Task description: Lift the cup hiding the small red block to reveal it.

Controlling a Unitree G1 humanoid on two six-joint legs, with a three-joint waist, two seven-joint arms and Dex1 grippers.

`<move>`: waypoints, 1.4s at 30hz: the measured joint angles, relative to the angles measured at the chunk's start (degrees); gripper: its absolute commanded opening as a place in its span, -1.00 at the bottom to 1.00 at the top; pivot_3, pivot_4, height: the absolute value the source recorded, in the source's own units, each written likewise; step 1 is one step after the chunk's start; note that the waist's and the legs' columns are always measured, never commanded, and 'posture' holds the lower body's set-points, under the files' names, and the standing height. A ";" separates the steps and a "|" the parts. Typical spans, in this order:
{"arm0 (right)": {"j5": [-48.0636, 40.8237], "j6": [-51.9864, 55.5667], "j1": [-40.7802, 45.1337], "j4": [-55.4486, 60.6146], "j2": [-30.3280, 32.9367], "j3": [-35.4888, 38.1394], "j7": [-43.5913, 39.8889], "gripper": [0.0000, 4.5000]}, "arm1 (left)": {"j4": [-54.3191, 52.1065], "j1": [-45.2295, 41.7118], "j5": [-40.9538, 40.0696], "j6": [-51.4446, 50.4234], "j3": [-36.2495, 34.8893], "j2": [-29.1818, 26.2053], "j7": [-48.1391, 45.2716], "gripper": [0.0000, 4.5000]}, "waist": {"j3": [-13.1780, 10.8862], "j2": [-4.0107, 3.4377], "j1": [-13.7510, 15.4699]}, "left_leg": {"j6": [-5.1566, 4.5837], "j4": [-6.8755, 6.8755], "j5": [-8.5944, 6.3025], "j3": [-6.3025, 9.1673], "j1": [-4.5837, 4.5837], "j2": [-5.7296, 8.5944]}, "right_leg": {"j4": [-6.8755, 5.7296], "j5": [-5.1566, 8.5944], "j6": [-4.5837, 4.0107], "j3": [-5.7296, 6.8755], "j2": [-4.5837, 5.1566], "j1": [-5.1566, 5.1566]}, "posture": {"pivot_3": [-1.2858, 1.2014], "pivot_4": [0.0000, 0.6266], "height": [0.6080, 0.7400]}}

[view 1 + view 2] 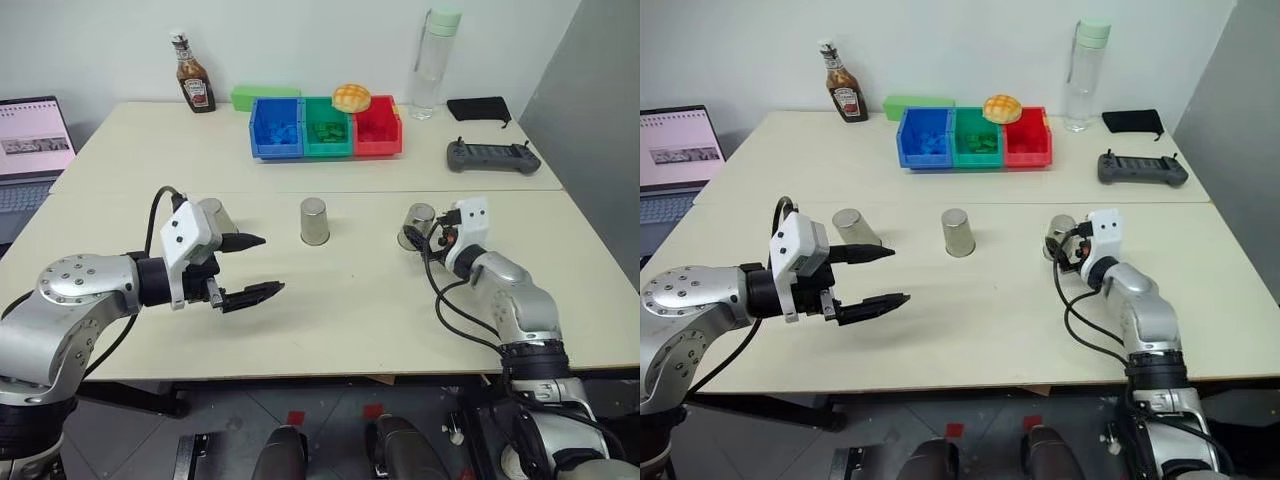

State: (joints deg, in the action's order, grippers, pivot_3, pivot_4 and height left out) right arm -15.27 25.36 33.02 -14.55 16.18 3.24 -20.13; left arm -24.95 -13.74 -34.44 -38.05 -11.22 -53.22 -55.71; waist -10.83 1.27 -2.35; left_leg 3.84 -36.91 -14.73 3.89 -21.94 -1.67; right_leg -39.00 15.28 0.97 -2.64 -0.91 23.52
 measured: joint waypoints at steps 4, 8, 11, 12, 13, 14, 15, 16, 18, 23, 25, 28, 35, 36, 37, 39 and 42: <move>1.32 -3.87 2.98 -6.21 -0.97 -0.02 -0.01 0.92 | -0.01 0.73 0.38 0.16 0.00 -0.02 -0.04 1.00 | -0.01 -0.01 -0.20 | 0.00 0.01 0.00 0.01 -0.02 0.00 | 0.00 0.00 0.00 0.00 0.00 0.01 | 0.03 -0.52 1.00; 2.46 -6.80 4.12 -9.43 -1.28 0.05 0.02 0.54 | -0.01 1.35 0.69 0.26 0.00 -0.03 -0.01 1.00 | -0.01 -0.01 -0.20 | 0.00 0.01 0.00 0.01 -0.03 0.00 | 0.01 0.00 -0.01 0.00 0.00 0.01 | 0.03 -0.52 1.00; 2.50 -7.67 4.11 -9.58 -1.75 0.21 0.03 0.21 | -0.01 1.74 0.94 0.78 0.00 -0.19 -0.04 1.00 | -0.01 -0.02 -0.28 | 0.00 0.01 0.00 0.01 -0.03 0.00 | 0.00 -0.01 -0.01 -0.01 0.01 0.01 | 0.03 -0.52 1.00; 2.48 -7.77 4.10 -9.57 -1.80 0.29 -0.02 0.19 | -0.01 1.75 1.03 0.88 0.00 -0.27 -0.03 1.00 | -0.01 -0.02 -0.28 | 0.00 0.01 0.00 0.01 -0.02 0.00 | 0.00 -0.01 -0.01 0.00 0.00 0.01 | 0.03 -0.52 1.00; 2.44 -7.89 4.09 -9.54 -1.99 0.46 -0.08 0.19 | 0.00 1.75 1.08 0.95 0.00 -0.34 -0.03 1.00 | -0.01 -0.02 -0.30 | 0.00 0.01 0.00 0.01 -0.02 0.00 | 0.00 0.00 -0.01 -0.01 0.00 0.01 | 0.03 -0.52 1.00; 2.38 -8.00 4.08 -9.45 -2.18 0.55 -0.15 0.19 | 0.00 1.75 1.09 0.99 0.00 -0.35 -0.04 1.00 | -0.01 -0.02 -0.33 | 0.00 0.01 0.00 0.01 -0.02 0.00 | -0.01 0.00 -0.01 -0.01 0.00 0.01 | 0.03 -0.52 1.00; 2.18 -8.05 4.04 -9.14 -2.36 0.64 -0.34 0.19 | 0.00 1.74 1.09 1.01 0.00 -0.35 -0.05 1.00 | -0.01 -0.02 -0.35 | 0.00 0.00 0.00 0.01 -0.02 0.00 | -0.01 -0.01 -0.01 -0.01 0.00 0.01 | 0.03 -0.52 1.00; 1.88 -8.09 3.93 -8.49 -2.53 0.76 -0.74 0.19 | 0.02 1.74 1.10 1.02 0.00 -0.35 -0.06 1.00 | -0.01 -0.02 -0.36 | 0.00 0.00 0.00 0.01 -0.02 0.00 | -0.02 0.00 -0.01 0.00 0.00 0.01 | 0.03 -0.52 1.00; 1.03 -8.28 3.91 -7.37 -2.73 1.28 -1.22 0.19 | 0.03 1.74 1.26 1.11 0.04 -0.36 -0.12 1.00 | -0.01 -0.03 -0.36 | 0.00 0.00 0.00 0.02 -0.02 0.00 | -0.02 0.00 -0.01 0.00 0.00 0.01 | 0.03 -0.52 1.00; 0.94 -11.37 2.66 -1.90 -0.71 3.51 -0.47 0.19 | 0.66 0.83 1.94 1.33 1.81 -0.38 -0.71 1.00 | -0.02 -0.04 -0.06 | 0.00 0.00 0.00 0.02 -0.05 0.02 | 0.01 0.00 -0.01 0.00 0.02 0.01 | 0.03 -0.52 1.00; 2.25 -11.94 1.88 -0.58 1.28 4.22 0.65 0.19 | 1.03 0.52 2.38 1.82 2.20 -0.38 -0.88 1.00 | -0.02 -0.04 -0.03 | 0.00 0.00 0.00 0.01 -0.05 0.02 | 0.01 0.00 -0.01 -0.01 0.02 0.01 | 0.03 -0.52 1.00; 4.76 -11.12 -0.18 -0.25 4.07 4.59 2.55 0.19 | 1.94 0.25 3.33 2.82 3.09 -0.36 -1.18 1.00 | -0.02 -0.04 -0.04 | 0.00 0.01 0.00 0.01 -0.03 0.01 | 0.00 0.00 -0.01 -0.01 0.01 0.01 | 0.03 -0.52 1.00; 5.64 -9.28 -0.69 -3.48 3.81 4.65 5.19 0.19 | 3.10 -1.68 4.31 3.74 4.51 0.63 -1.18 1.00 | -0.03 -0.05 -0.90 | 0.00 0.00 0.00 -0.05 0.01 0.00 | -0.05 -0.01 -0.01 -0.08 0.00 0.02 | 0.03 -0.52 1.00; 6.12 -9.31 -0.39 -4.45 3.79 4.65 5.77 0.19 | 3.17 -1.68 4.37 3.74 4.71 0.72 -1.19 1.00 | -0.03 -0.05 -0.91 | 0.00 0.00 0.00 -0.05 0.00 0.00 | -0.05 -0.01 -0.01 -0.08 0.00 0.02 | 0.03 -0.52 1.00; 6.46 -9.32 -0.07 -5.32 3.70 4.62 6.45 0.19 | 3.28 -1.68 4.40 3.74 4.80 0.76 -1.19 1.00 | -0.03 -0.05 -0.91 | 0.00 0.00 0.00 -0.05 0.00 0.00 | -0.04 -0.01 -0.01 -0.07 0.00 0.02 | 0.03 -0.52 1.00; 7.43 -9.30 0.78 -6.92 3.43 4.51 7.49 0.19 | 3.40 -1.71 4.44 3.73 4.81 0.76 -1.19 1.00 | -0.03 -0.05 -0.90 | 0.00 0.01 0.00 -0.05 -0.01 0.01 | -0.04 -0.01 -0.01 -0.07 0.00 0.03 | 0.03 -0.52 1.00; 7.46 -9.41 2.69 -8.79 2.57 4.51 7.98 0.59 | 3.44 -1.72 4.49 3.74 4.81 0.76 -1.17 1.00 | -0.03 -0.05 -0.94 | 0.00 0.01 0.00 -0.06 -0.01 0.00 | -0.03 -0.01 -0.01 -0.08 0.00 0.04 | 0.03 -0.52 1.00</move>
State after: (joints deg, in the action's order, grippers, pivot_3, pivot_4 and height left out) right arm -7.81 15.95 35.72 -23.34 18.74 7.75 -12.15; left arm -21.51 -15.46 -29.95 -34.32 -6.41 -52.46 -56.89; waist -10.86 1.22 -3.29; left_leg 3.84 -36.90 -14.73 3.83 -21.96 -1.67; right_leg -39.04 15.27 0.96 -2.72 -0.91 23.56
